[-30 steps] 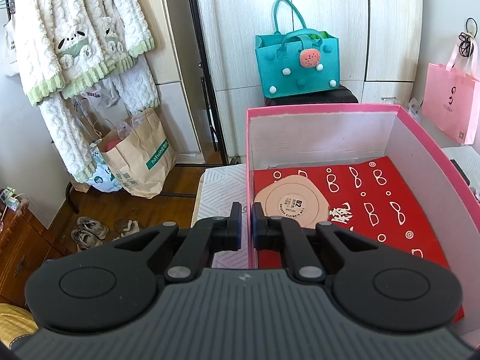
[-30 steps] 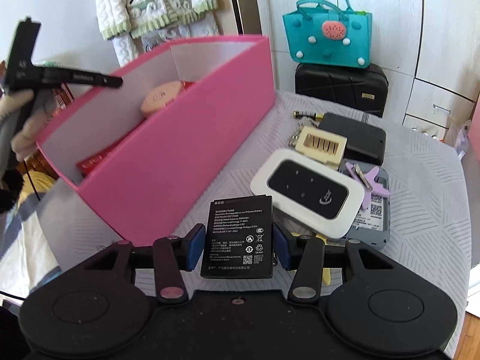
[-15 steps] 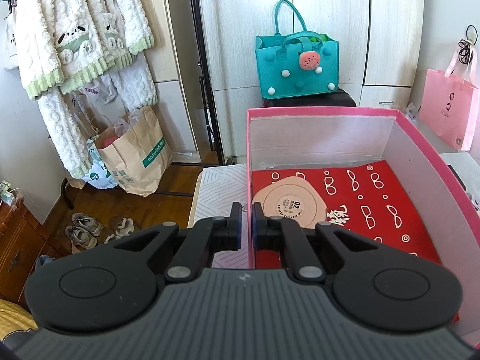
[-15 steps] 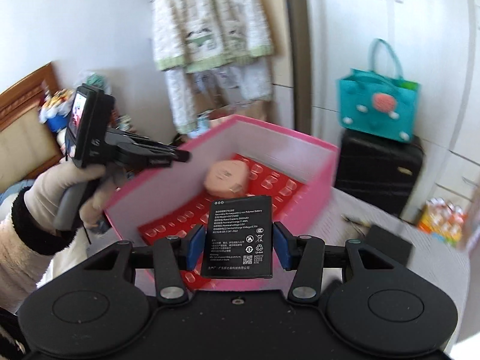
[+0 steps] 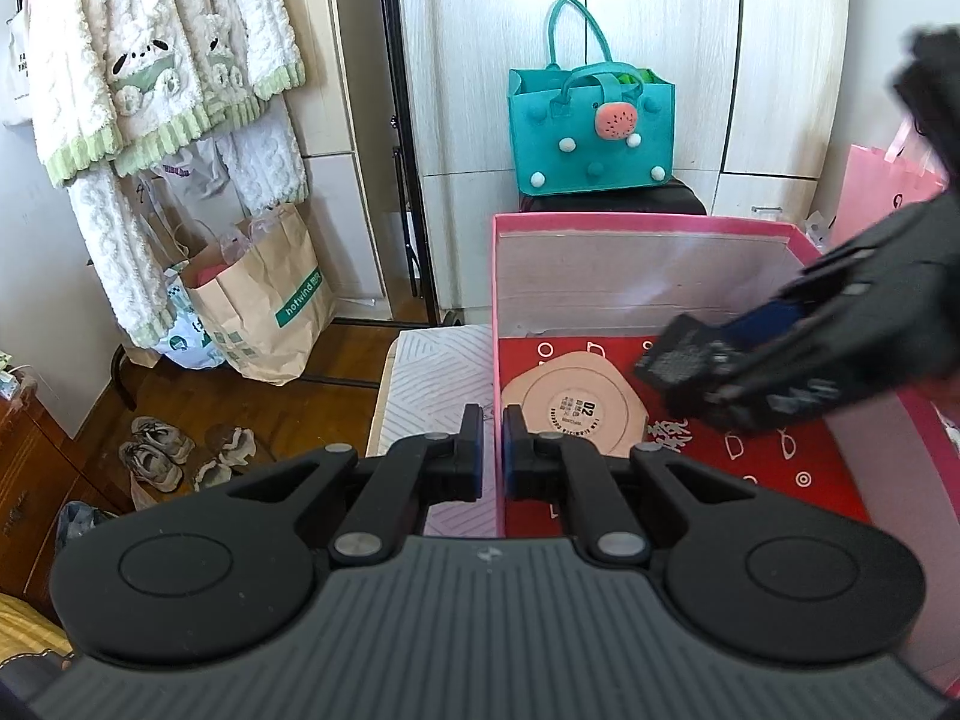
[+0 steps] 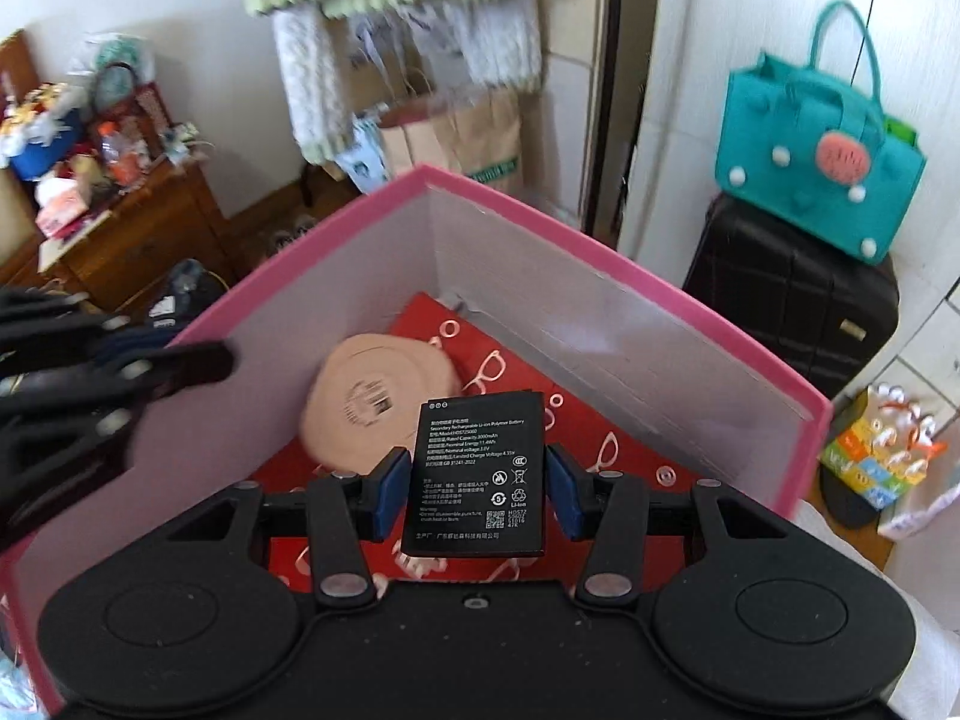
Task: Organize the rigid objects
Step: 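Carry the battery into the pink box and release beside the compact, then lower the right tool onto the white router and grasp it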
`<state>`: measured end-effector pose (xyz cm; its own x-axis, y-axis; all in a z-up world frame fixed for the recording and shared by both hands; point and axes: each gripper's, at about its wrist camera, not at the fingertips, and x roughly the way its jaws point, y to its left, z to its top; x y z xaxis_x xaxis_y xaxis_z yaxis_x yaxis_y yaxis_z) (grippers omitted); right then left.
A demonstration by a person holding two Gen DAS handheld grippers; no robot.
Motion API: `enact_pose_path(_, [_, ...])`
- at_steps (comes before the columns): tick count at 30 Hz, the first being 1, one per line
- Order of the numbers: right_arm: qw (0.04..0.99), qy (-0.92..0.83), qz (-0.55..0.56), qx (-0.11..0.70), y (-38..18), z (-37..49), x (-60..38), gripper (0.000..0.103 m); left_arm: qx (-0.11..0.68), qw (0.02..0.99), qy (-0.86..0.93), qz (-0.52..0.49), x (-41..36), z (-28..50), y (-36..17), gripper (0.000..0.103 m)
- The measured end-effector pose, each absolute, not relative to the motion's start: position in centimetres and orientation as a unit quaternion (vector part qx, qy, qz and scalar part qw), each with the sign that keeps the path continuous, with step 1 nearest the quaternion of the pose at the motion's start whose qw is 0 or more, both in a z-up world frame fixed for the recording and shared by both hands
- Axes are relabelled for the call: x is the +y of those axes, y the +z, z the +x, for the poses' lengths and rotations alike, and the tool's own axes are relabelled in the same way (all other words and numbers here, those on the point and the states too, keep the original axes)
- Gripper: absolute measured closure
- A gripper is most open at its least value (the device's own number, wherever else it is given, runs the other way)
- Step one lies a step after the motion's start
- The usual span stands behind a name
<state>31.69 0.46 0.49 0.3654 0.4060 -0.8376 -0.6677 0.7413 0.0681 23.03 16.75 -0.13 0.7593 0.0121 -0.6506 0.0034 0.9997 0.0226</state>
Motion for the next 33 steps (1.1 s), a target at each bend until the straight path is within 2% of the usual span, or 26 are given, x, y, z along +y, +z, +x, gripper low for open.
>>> enact_pose_path(5, [0.806, 0.300, -0.129, 0.494, -1.0, 33.3, 1.1, 0.051, 0.353, 0.936, -0.010, -0.003, 17.1, 23.2, -0.3, 0.096])
enact_pose_path(10, [0.809, 0.300, -0.132, 0.488, -1.0, 33.7, 1.1, 0.051, 0.358, 0.933, -0.015, -0.017, 17.3, 23.4, -0.3, 0.096])
enact_pose_path(22, [0.856, 0.357, -0.072, 0.367, 5.1, 26.4, -5.9, 0.047, 0.356, 0.934, -0.007, -0.007, 16.9, 23.3, -0.3, 0.096])
enact_pose_path(33, [0.891, 0.304, -0.046, 0.336, 3.2, 19.1, -16.7, 0.045, 0.352, 0.936, 0.003, 0.011, 16.5, 23.2, -0.2, 0.096])
